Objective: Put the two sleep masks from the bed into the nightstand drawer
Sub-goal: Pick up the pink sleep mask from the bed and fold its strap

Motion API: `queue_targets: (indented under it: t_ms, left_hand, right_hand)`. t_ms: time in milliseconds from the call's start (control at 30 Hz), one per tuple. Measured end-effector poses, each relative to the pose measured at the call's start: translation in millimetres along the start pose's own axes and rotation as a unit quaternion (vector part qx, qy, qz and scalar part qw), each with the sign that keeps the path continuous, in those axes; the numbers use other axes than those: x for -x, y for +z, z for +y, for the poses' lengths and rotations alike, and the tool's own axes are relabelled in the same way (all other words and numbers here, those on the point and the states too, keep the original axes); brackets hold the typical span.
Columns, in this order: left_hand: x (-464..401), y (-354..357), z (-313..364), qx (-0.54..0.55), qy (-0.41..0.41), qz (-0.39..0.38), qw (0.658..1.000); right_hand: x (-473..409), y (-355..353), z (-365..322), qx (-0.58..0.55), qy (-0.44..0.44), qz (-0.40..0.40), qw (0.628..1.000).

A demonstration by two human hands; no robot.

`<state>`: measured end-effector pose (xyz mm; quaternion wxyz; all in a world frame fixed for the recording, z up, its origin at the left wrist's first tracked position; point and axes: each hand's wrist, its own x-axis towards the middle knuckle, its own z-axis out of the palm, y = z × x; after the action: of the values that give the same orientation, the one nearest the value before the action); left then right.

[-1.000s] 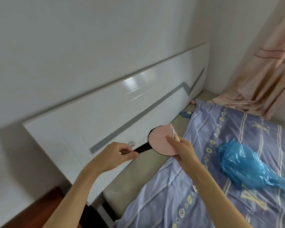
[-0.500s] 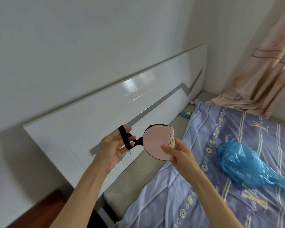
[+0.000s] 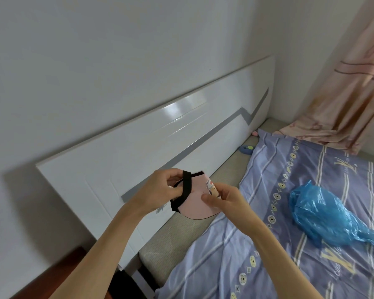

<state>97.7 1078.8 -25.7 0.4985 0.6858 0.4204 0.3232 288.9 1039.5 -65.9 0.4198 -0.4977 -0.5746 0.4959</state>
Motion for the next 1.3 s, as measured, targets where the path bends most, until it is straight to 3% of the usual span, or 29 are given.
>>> queue_targets:
  t_ms: [200, 433, 533, 600, 667, 733, 867, 1000, 1167, 1300]
  left_hand:
    - [5.4, -0.8, 0.4, -0.028, 0.028, 0.027, 0.999]
    - [21.7, -8.6, -6.8, -0.025, 0.052, 0.042, 0.997]
    - [29.6, -16.1, -11.3, -0.005, 0.058, 0.077, 0.995]
    - [36.2, -21.2, -17.3, 0.035, 0.04, 0.117, 0.992]
    - [45.1, -22.2, -26.7, 0.058, 0.014, 0.137, 0.989]
    - [54.5, -19.7, -33.7, 0.054, -0.014, 0.117, 0.992]
    - [75.7, -17.5, -38.1, -0.01, -0.031, 0.067, 0.997]
    - [106.9, -16.1, -35.5, -0.053, -0.061, 0.075, 0.994]
    - [171.7, -3.0, -36.4, 0.012, -0.103, 0.148, 0.984]
    - [230.3, 32.6, -49.9, -0.022, -0.159, 0.178, 0.971]
  right_hand:
    - [-5.7, 6.0, -20.5, 0.149, 0.003, -0.026, 0.989]
    - [-10.6, 27.5, -30.8, 0.21, 0.015, -0.059, 0.976]
    - [-7.8, 37.1, -27.1, 0.143, 0.043, -0.026, 0.988]
    - [-2.1, 43.2, -19.6, -0.038, 0.085, 0.015, 0.996]
    - [6.9, 50.7, -9.8, -0.197, 0.131, 0.029, 0.971]
    - [16.5, 59.3, -0.2, -0.208, 0.143, 0.06, 0.966]
    - [35.2, 72.2, 6.6, -0.106, 0.103, 0.118, 0.982]
    - [51.7, 88.8, 1.0, -0.037, 0.063, 0.07, 0.995]
    - [91.1, 111.1, 6.2, -0.054, 0.053, 0.006, 0.997]
    - [140.0, 122.8, 22.4, 0.0, 0.062, -0.052, 0.997]
